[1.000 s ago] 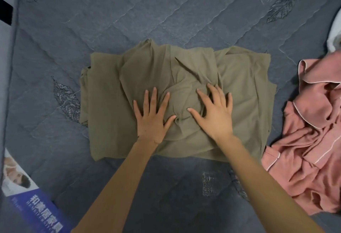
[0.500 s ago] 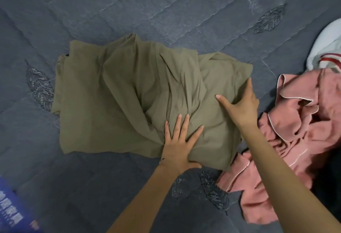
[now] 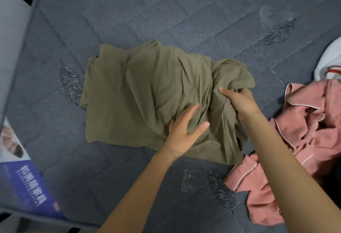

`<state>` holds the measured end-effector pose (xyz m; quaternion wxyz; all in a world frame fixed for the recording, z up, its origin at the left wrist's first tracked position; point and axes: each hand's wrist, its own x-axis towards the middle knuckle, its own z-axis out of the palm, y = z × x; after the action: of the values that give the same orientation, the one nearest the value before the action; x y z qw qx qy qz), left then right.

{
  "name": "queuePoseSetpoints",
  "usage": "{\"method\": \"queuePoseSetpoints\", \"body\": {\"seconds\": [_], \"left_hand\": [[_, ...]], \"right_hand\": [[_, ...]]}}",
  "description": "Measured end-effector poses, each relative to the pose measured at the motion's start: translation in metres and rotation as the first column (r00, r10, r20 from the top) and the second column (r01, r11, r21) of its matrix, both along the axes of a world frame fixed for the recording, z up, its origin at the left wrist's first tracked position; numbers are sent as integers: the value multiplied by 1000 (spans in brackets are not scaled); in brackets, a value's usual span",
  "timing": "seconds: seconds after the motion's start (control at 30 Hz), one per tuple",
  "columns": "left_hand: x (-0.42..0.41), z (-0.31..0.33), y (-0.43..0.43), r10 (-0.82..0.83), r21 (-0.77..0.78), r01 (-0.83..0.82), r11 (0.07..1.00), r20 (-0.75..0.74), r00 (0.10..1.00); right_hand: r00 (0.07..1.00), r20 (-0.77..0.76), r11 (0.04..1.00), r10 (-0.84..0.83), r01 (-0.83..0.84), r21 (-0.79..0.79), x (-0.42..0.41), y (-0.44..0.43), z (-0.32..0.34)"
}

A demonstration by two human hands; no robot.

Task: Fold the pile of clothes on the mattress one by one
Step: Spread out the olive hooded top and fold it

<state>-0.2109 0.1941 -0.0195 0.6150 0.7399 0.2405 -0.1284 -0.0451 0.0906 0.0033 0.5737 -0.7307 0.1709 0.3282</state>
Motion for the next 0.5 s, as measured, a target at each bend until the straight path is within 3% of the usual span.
{"method": "queuePoseSetpoints", "body": {"seconds": [0.1,0.2,0.5], "left_hand": [[2,21,16,145,-241,-147,959,-27,989],[0,36,31,126,-401,-129,907,-33,991],[-43,50,130,443,-224,-421,879,57,895]], "right_hand": [[993,79,996,83,-85,17,-14,32,14],[977,126,984,170,-176,32,-30,73,27],[895,249,909,371,-405,100,-76,193,53]]}}
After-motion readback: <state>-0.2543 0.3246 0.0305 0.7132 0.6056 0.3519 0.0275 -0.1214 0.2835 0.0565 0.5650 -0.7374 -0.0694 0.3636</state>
